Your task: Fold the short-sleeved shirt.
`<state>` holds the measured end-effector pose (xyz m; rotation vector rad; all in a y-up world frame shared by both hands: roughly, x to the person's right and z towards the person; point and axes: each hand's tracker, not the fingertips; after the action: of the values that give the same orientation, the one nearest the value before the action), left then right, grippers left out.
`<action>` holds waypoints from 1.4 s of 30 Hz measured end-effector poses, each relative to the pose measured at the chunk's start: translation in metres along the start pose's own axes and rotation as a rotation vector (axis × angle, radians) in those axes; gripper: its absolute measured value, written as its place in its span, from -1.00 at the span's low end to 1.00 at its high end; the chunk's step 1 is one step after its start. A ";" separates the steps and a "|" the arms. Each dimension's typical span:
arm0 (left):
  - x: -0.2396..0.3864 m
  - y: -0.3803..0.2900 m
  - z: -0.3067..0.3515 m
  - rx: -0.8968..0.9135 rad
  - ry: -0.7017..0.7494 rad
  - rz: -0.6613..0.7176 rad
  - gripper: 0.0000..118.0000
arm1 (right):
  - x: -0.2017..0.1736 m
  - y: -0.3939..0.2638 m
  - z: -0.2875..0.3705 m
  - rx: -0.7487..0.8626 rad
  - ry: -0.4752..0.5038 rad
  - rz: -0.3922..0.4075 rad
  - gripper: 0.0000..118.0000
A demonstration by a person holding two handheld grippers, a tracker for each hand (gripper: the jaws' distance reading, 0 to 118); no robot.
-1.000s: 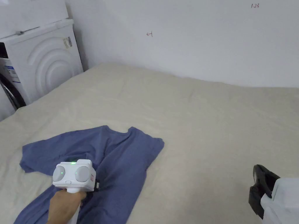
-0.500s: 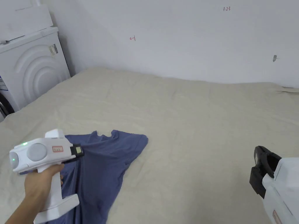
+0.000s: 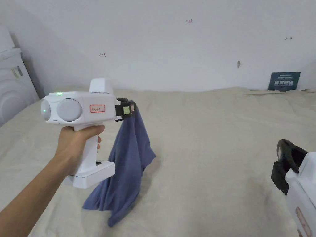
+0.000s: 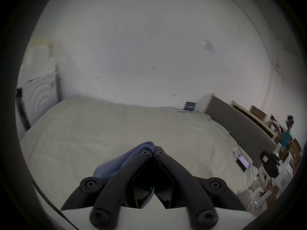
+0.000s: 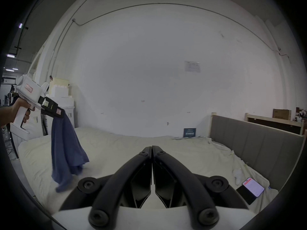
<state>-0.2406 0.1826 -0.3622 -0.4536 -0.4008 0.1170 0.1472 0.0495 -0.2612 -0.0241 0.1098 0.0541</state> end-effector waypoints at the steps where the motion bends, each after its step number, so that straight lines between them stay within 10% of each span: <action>1: 0.016 0.001 -0.009 -0.003 -0.039 -0.023 -1.00 | 0.008 0.001 0.004 0.004 -0.019 0.001 -1.00; 18: 0.161 -0.087 -0.143 -0.281 -0.390 -0.113 -1.00 | 0.088 -0.013 0.042 -0.024 -0.218 0.001 -1.00; 36: 0.167 -0.249 -0.269 -0.723 -0.170 -0.011 -1.00 | 0.103 -0.030 0.048 -0.077 -0.230 -0.024 -1.00; 39: 0.168 -0.236 -0.257 -0.706 -0.195 -0.033 -0.67 | 0.106 -0.029 0.050 -0.079 -0.241 -0.020 -1.00; 42: 0.170 -0.219 -0.239 -0.627 -0.186 -0.042 0.37 | 0.107 -0.027 0.050 -0.075 -0.245 -0.033 -1.00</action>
<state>0.0154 -0.0757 -0.4010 -1.0561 -0.6311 -0.0116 0.2603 0.0291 -0.2227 -0.0941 -0.1377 0.0277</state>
